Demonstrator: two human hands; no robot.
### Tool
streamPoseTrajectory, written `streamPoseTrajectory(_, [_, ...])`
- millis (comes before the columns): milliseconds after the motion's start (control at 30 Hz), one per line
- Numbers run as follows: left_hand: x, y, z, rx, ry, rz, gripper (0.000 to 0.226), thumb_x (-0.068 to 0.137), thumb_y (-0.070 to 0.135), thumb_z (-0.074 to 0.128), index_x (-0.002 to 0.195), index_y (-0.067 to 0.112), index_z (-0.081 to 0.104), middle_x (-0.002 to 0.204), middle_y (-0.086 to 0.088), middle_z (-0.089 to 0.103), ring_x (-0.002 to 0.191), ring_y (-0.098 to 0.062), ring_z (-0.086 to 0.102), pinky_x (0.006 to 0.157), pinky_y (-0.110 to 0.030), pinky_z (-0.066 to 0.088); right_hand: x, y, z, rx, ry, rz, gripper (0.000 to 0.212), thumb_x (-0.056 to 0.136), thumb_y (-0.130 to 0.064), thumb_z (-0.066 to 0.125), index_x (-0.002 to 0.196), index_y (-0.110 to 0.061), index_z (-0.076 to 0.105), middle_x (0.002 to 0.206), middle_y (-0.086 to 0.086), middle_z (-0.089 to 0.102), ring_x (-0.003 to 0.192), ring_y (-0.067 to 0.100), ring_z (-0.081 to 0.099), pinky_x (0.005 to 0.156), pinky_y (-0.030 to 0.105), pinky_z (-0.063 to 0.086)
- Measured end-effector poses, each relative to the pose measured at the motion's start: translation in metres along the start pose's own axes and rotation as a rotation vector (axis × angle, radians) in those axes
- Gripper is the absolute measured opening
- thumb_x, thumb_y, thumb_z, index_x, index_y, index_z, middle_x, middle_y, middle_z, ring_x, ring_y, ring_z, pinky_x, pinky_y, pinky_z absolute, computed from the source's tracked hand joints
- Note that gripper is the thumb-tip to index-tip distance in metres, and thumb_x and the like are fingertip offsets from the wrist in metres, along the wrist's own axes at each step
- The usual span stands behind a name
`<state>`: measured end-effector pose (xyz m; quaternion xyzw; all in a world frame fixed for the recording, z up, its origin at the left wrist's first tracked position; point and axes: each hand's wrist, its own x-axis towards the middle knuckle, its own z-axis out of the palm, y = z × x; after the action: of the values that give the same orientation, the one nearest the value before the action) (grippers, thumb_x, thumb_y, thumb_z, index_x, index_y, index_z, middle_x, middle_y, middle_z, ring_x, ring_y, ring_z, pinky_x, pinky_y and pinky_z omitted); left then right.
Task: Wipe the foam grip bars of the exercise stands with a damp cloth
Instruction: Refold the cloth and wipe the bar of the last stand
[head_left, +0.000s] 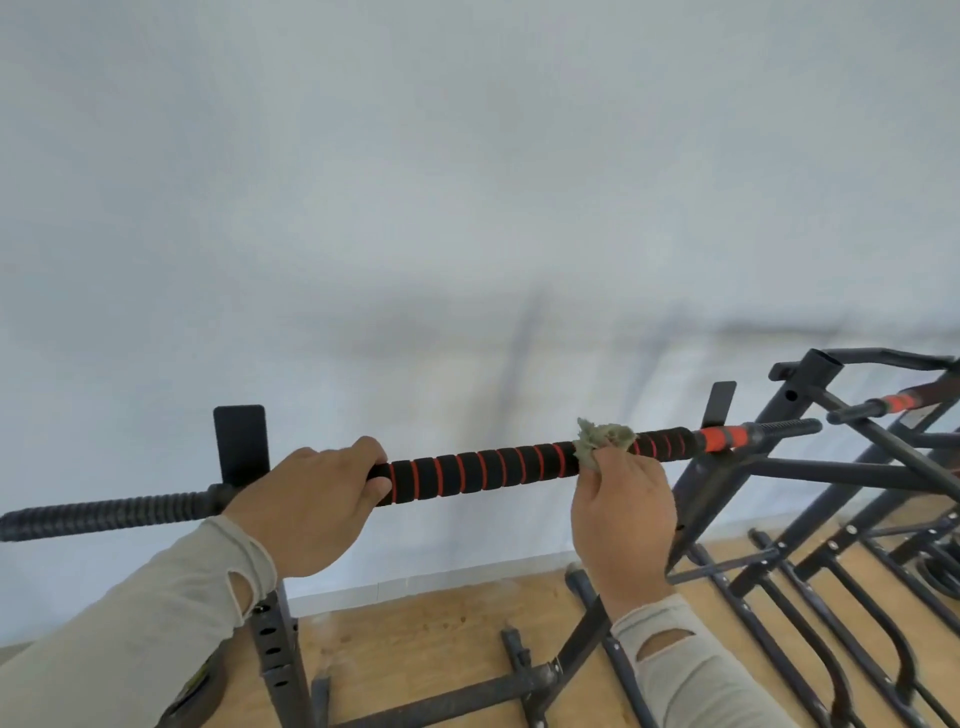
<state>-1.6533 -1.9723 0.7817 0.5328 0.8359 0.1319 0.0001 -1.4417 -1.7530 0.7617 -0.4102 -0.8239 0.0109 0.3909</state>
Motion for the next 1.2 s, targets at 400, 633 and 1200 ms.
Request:
streamPoseTrajectory(400, [-0.002, -0.003, -0.005, -0.076, -0.018, 0.006, 0.024, 0.093, 0.042, 0.062, 0.103, 0.036, 0.041, 0.086, 0.014, 0.06, 0.074, -0.008, 0.058, 0.072, -0.029, 0.048, -0.043, -0.083, 0.026, 0.204, -0.053, -0.602, 0.013, 0.081, -0.002, 0.064, 0.083, -0.016, 0.066, 0.092, 0.0, 0.074, 0.087, 0.022, 0.061, 0.082, 0.038, 0.05])
streamPoseTrajectory(633, [0.001, -0.012, 0.003, -0.072, 0.013, 0.045, 0.021, 0.098, 0.047, 0.05, 0.12, 0.044, 0.049, 0.102, 0.023, 0.043, 0.101, 0.0, 0.044, 0.092, -0.025, 0.04, 0.034, 0.059, -0.012, -0.136, -0.164, -0.113, 0.013, 0.091, -0.013, 0.066, 0.079, -0.016, 0.062, 0.073, -0.003, 0.065, 0.071, 0.019, 0.059, 0.065, 0.037, 0.054])
streamPoseTrajectory(1200, [-0.002, -0.003, 0.002, -0.061, 0.03, -0.042, 0.031, 0.1, 0.045, 0.05, 0.127, 0.03, 0.053, 0.107, 0.018, 0.056, 0.096, -0.005, 0.053, 0.088, -0.025, 0.042, -0.047, -0.112, 0.024, 0.36, -0.192, -0.495, 0.009, 0.089, -0.013, 0.061, 0.089, -0.017, 0.069, 0.102, -0.002, 0.077, 0.106, 0.02, 0.066, 0.107, 0.044, 0.046])
